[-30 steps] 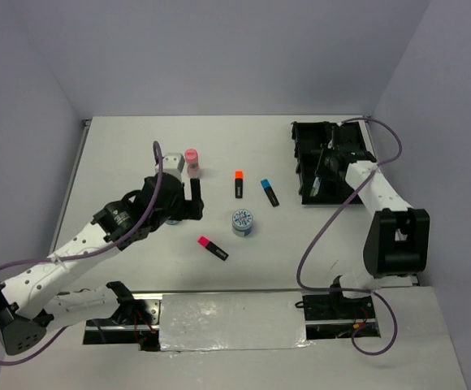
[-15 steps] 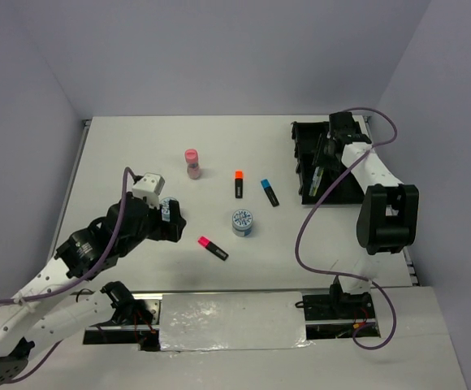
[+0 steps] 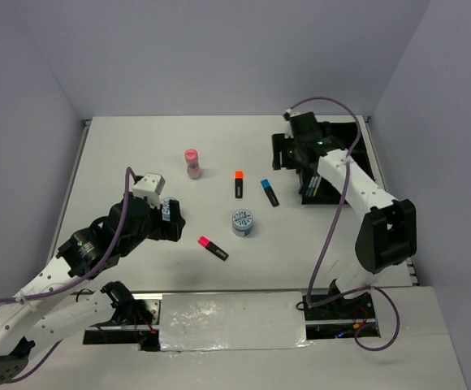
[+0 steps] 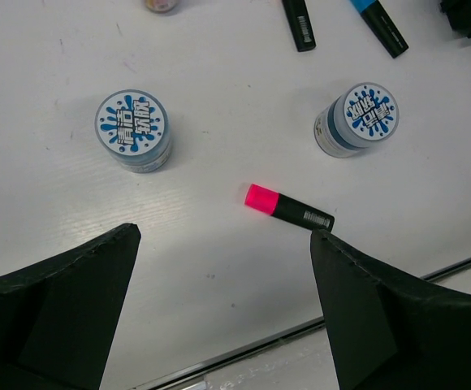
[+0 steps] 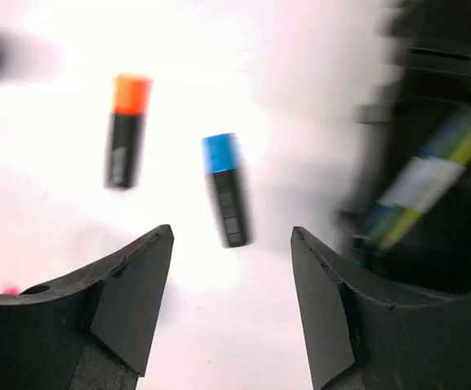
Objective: Sort the stationery into containers
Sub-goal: Pick up the pen from the center of the board, then place the pen in the storage box.
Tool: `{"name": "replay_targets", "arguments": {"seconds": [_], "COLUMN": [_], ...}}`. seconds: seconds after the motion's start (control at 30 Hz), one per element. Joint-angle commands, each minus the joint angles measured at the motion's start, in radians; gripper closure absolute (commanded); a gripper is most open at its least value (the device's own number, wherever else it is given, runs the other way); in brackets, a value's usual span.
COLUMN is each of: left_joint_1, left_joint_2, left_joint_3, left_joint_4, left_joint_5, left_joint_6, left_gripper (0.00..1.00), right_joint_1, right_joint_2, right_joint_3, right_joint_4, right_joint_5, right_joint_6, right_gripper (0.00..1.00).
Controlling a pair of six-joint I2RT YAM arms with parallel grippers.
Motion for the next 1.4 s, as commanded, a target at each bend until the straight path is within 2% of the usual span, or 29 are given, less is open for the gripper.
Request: {"name": "replay_targets", "arguments": {"seconds": [0.0, 0.03, 0.1, 0.33, 0.53, 0.63, 0.73, 0.77, 0.83, 0.97, 1.0, 1.1, 1.2, 1.37], "left_joint_1": [-0.002, 0.0, 0.0, 0.0, 0.0, 0.0, 0.0, 0.0, 0.0, 0.0, -0.002, 0.0, 0.0, 0.0], "left_joint_2": [0.004, 0.002, -0.001, 0.013, 0.019, 0.009, 0.007, 0.006, 0.006, -0.002, -0.005, -0.017, -0.028, -0.031], "left_joint_3": [0.005, 0.003, 0.002, -0.001, 0.0, -0.001, -0.001, -0.001, -0.001, -0.001, 0.0, -0.003, -0.004, -0.003], "left_joint_4": [0.023, 0.023, 0.026, 0.032, 0.033, 0.038, 0.038, 0.038, 0.038, 0.04, 0.038, 0.035, 0.027, 0.012], "left_joint_5": [-0.025, -0.027, -0.024, -0.003, 0.005, 0.01, 0.011, 0.013, 0.013, 0.014, 0.011, 0.002, -0.016, -0.047], "left_joint_6": [0.011, 0.009, 0.011, 0.019, 0.025, 0.028, 0.029, 0.031, 0.031, 0.031, 0.031, 0.028, 0.016, 0.003], "left_gripper": [0.01, 0.0, 0.01, 0.01, 0.01, 0.01, 0.01, 0.01, 0.01, 0.01, 0.01, 0.01, 0.01, 0.01], "right_joint_1": [0.108, 0.124, 0.157, 0.171, 0.178, 0.182, 0.187, 0.188, 0.187, 0.165, 0.147, 0.06, -0.051, -0.195], "right_joint_2": [0.034, 0.05, 0.092, 0.284, 0.373, 0.425, 0.456, 0.453, 0.43, 0.277, 0.193, 0.087, 0.039, 0.132], "right_joint_3": [0.005, -0.001, 0.001, 0.045, 0.045, 0.048, 0.062, 0.063, 0.051, 0.002, -0.005, 0.008, 0.091, 0.224], "right_joint_4": [0.003, 0.03, 0.043, 0.087, 0.106, 0.104, 0.078, 0.069, 0.063, 0.113, 0.13, 0.084, -0.033, -0.129], "right_joint_5": [-0.004, -0.004, 0.007, 0.062, 0.062, 0.048, 0.07, 0.074, 0.09, -0.004, -0.06, -0.075, 0.008, 0.264], "right_joint_6": [-0.057, -0.067, -0.074, -0.089, -0.075, -0.072, -0.061, -0.058, -0.049, -0.045, -0.038, -0.044, -0.068, -0.014], "right_gripper": [0.32, 0.31, 0.23, 0.24, 0.27, 0.38, 0.64, 0.82, 0.99, 1.0, 1.0, 1.0, 1.0, 1.0]}}
